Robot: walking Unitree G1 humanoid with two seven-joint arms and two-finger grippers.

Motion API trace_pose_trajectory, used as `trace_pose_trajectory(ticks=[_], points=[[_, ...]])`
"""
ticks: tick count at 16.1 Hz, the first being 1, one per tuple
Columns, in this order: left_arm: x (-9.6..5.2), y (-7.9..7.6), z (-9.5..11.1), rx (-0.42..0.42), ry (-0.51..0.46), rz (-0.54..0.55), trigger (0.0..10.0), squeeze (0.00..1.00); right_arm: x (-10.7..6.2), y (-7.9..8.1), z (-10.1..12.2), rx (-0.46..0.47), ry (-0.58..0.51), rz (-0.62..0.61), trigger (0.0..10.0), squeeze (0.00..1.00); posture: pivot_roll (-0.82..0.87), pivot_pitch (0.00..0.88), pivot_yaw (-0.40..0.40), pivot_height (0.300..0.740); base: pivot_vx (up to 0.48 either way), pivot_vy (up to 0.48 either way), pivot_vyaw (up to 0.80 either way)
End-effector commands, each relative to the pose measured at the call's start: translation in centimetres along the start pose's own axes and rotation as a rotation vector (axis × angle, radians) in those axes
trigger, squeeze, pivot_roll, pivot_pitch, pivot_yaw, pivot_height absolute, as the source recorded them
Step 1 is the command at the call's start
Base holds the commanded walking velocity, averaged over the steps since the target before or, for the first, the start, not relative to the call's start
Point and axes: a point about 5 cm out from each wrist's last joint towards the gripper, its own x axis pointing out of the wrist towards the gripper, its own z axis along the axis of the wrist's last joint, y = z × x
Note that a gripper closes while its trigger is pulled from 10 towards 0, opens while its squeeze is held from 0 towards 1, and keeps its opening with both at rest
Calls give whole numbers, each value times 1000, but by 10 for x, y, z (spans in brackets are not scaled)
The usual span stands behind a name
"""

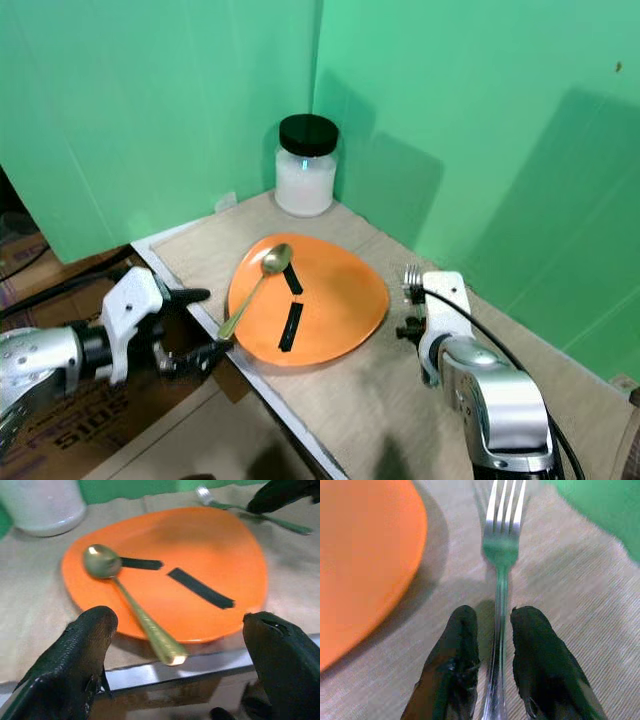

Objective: Setting the table

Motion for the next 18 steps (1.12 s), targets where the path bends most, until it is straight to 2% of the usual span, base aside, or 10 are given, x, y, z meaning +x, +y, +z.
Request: trace_pose_trajectory(ticks=[1,4,6,7,8,9,10,11,14,18], points=[[3,4,1,21,7,38,10000,0,-7,-5,17,-13,-85,-6,10000,1000,11,0,-73,740,0,0,0],[3,20,-9,3,74,165,10000,0,-15,0,32,-27,-153,40,10000,1000,8,0,-71,740,0,0,0],[-2,32,-12,7,95,243,10000,471,-18,16,41,-46,-192,158,10000,1000,8,0,-71,740,0,0,0],[-5,40,-12,4,102,286,10000,1000,-19,38,47,-109,-203,289,10000,1000,10,0,-72,740,0,0,0],[-7,41,-12,22,109,296,10000,1000,-17,48,51,-141,-202,331,10000,1000,10,0,-72,740,0,0,0],[-11,36,-14,33,126,251,10000,957,-11,62,57,-213,-190,368,10000,1000,10,0,-72,740,0,0,0],[-13,35,-14,37,133,237,10000,890,-9,66,59,-228,-186,375,10000,1000,10,0,-71,740,0,0,0],[-17,31,-15,56,141,198,10000,0,-3,74,63,-255,-174,387,10000,1000,11,0,-72,740,0,0,0],[-26,28,-16,85,144,176,10000,0,11,93,72,-296,-166,438,10000,1000,20,0,-78,740,0,0,0],[-45,22,-18,114,139,133,10000,0,20,133,78,-333,-174,573,10000,1000,33,6,-83,740,0,0,0]])
